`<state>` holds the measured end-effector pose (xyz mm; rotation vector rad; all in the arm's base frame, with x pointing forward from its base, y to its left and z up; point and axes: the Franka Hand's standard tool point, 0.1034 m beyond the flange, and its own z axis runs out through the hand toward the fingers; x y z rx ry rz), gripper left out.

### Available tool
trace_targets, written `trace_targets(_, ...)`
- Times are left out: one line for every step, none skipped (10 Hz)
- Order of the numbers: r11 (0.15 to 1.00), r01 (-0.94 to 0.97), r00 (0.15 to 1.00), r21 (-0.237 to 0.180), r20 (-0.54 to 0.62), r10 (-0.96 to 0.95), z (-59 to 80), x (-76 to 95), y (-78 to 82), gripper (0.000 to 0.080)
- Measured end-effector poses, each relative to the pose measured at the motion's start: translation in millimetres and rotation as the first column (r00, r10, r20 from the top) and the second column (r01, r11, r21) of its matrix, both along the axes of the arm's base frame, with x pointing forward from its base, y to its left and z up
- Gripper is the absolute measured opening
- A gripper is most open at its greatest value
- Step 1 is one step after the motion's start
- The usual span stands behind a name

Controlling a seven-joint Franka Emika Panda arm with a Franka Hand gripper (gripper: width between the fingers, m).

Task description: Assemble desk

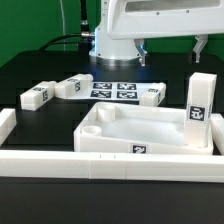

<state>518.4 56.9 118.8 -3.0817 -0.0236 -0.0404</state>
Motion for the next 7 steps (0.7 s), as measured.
trace_targets(0.998, 0.061, 0.998, 0.004, -0.004, -0.061, -0.1, -0.1, 0.7, 0.0649)
trace_targets(0.990, 0.143, 0.990, 0.013, -0.012, -0.143, -0.6, -0.8, -0.1, 0.0649)
trace_targets(0.970, 0.242, 0.970, 0.035, -0.030, -0.241, -4.1, -5.4, -9.8, 0.0649)
trace_targets(0.930, 0.364, 0.931, 0.055, -0.053, -0.362, -8.0, -9.5, -17.6, 0.0649)
trace_targets(0.912, 0.407, 0.913, 0.054, -0.058, -0.404, -8.5, -9.7, -17.4, 0.0649)
trace_targets(0.892, 0.450, 0.893, 0.053, -0.064, -0.446, -8.3, -9.6, -15.9, 0.0649)
trace_targets(0.873, 0.485, 0.874, 0.052, -0.069, -0.481, -8.5, -9.7, -15.6, 0.0649)
